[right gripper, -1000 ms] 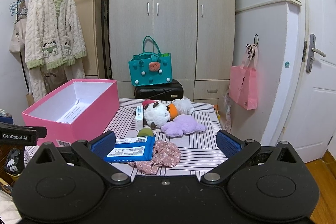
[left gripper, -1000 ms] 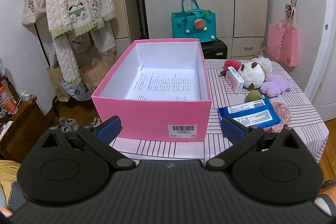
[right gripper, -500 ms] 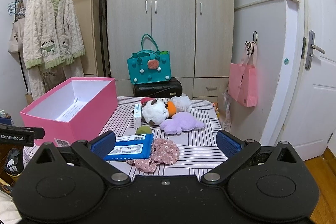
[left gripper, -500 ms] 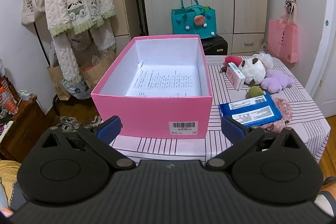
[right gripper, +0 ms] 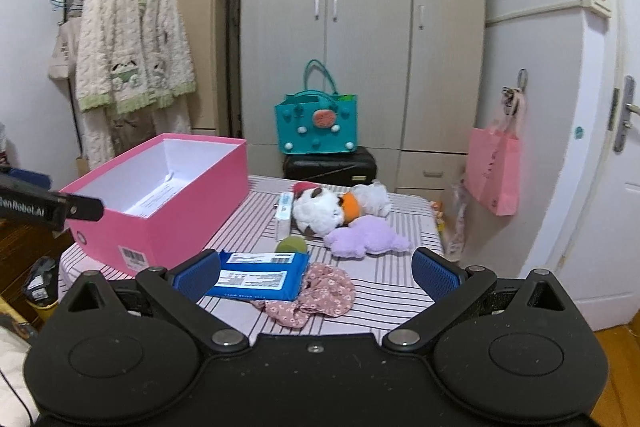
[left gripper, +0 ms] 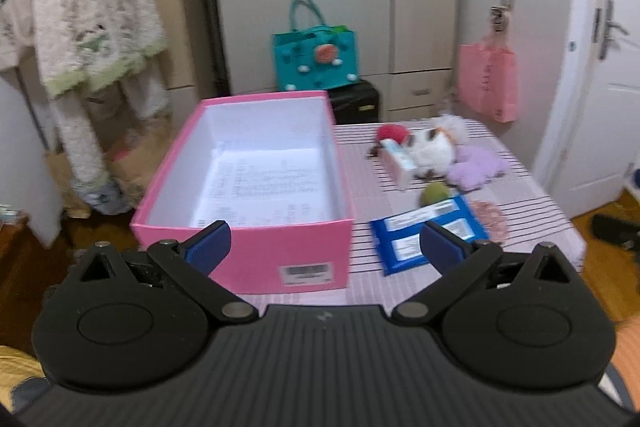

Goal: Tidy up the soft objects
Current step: 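Move both grippers toward the green sponge and pink floral cloth, then grasp the green egg-shaped sponge with the left gripper while the right gripper grasps the pink floral cloth, then lift the sponge with the left gripper while the right gripper carries the cloth toward the pink box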

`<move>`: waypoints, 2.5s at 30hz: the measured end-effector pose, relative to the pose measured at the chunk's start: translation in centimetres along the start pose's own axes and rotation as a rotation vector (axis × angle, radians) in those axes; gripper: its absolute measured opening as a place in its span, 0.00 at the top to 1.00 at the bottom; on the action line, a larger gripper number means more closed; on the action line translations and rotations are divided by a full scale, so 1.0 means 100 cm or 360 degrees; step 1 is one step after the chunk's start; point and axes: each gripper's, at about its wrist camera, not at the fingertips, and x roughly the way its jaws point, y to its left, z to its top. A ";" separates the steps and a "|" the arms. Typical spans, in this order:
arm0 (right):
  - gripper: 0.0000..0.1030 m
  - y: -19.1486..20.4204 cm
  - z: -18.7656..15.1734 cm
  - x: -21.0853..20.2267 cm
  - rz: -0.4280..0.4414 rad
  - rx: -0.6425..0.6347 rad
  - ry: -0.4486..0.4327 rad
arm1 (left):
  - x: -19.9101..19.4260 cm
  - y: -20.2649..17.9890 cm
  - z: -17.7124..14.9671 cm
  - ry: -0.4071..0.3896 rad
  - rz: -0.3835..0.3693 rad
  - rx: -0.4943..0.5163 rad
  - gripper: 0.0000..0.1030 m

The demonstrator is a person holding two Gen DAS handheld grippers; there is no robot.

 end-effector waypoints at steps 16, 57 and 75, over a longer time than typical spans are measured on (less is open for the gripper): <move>0.00 -0.030 -0.035 0.070 0.0316 -0.0040 0.0051 | 0.066 -0.057 0.012 0.0093 -0.0302 0.0158 0.02; 0.80 -0.056 -0.050 0.199 0.0509 -0.0106 0.0309 | 0.258 -0.104 0.049 0.0530 -0.0390 -0.0005 0.55; 0.41 -0.063 -0.051 0.205 0.0375 -0.0177 0.0321 | 0.259 -0.110 0.031 0.0524 -0.0343 0.0017 0.65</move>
